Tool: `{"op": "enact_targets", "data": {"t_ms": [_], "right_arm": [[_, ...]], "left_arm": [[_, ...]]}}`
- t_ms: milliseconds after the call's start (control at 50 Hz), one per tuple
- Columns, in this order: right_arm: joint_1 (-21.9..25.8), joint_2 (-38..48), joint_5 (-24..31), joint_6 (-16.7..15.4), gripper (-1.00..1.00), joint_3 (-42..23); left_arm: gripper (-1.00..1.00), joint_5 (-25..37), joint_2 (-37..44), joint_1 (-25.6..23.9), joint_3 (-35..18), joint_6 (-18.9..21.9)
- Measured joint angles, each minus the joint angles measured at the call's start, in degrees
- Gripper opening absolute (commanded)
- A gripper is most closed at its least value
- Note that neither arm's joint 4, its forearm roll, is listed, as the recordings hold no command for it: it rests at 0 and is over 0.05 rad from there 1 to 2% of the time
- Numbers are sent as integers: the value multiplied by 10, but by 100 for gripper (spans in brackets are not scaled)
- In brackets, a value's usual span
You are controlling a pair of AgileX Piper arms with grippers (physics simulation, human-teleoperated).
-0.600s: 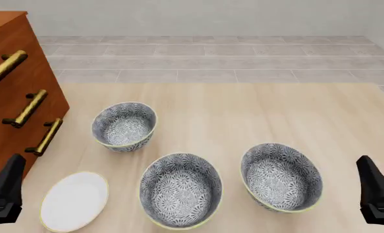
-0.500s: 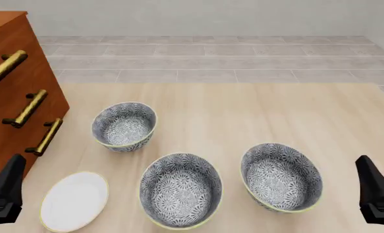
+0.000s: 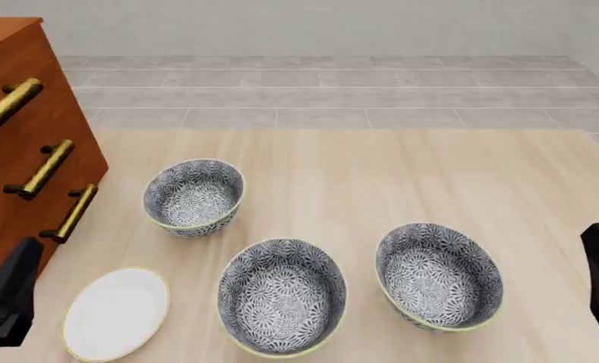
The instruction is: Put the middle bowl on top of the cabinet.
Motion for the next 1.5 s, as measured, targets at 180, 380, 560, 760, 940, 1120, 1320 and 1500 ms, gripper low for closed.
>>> {"op": "enact_targets", "data": {"t_ms": [180, 380, 560, 760, 940, 1120, 1320, 1500], "right_arm": [[0, -1, 42, 8, 100, -36], [2, -2, 59, 15, 100, -48], [2, -2, 64, 20, 100, -50], [2, -2, 63, 24, 100, -48], [2, -2, 64, 26, 100, -48], [1, -2, 64, 28, 100, -48], [2, -2, 64, 30, 100, -48], [1, -2, 64, 31, 100, -47]], "left_arm": [[100, -29, 55, -25, -20, 13], [100, -64, 124, -67, -52, 20], [100, -79, 166, -95, -78, 19], [100, -93, 227, -127, -118, 20], [100, -112, 312, -172, -169, 31], [100, -124, 385, -214, -214, 32], [100, -112, 447, -251, -274, 42], [100, -78, 502, -289, -348, 63]]}}
